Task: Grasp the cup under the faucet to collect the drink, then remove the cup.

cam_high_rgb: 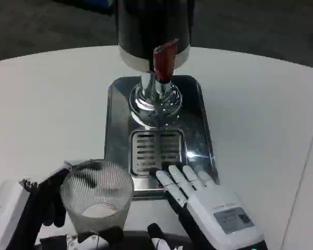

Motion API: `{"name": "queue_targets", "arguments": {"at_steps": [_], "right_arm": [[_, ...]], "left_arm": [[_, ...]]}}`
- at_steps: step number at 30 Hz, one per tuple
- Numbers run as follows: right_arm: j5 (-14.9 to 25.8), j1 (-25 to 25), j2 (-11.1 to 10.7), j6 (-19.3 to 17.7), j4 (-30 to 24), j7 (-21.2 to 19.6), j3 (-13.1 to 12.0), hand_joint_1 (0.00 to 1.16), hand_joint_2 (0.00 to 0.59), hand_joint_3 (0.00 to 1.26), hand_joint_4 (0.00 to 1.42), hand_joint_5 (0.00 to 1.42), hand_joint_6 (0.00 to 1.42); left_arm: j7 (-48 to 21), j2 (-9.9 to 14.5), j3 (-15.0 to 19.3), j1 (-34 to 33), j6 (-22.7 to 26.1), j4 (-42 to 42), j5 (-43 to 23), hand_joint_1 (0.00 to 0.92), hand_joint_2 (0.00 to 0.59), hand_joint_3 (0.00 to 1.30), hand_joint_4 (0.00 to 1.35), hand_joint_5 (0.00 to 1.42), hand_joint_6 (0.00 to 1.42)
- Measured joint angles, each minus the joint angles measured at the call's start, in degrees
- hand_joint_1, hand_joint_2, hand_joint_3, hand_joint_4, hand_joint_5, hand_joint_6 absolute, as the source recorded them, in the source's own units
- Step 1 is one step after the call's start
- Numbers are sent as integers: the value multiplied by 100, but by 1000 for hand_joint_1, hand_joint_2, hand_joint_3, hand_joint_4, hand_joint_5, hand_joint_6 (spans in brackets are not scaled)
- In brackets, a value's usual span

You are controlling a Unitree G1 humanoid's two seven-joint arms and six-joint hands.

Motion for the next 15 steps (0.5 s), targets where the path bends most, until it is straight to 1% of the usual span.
{"name": "queue_targets", "arguments": {"at_steps": [8, 15], "right_arm": [[-44, 65, 23, 96, -16, -13, 12, 303, 474, 54, 0, 0, 2], [-129, 212, 71, 191, -200, -13, 13, 303, 474, 54, 0, 0, 2]], "left_arm": [[0, 0, 12, 158, 3, -98, 9, 559, 162, 880, 998, 1193, 1303], [1, -2, 18, 160, 4, -142, 23, 554, 158, 880, 998, 1194, 1303]]}}
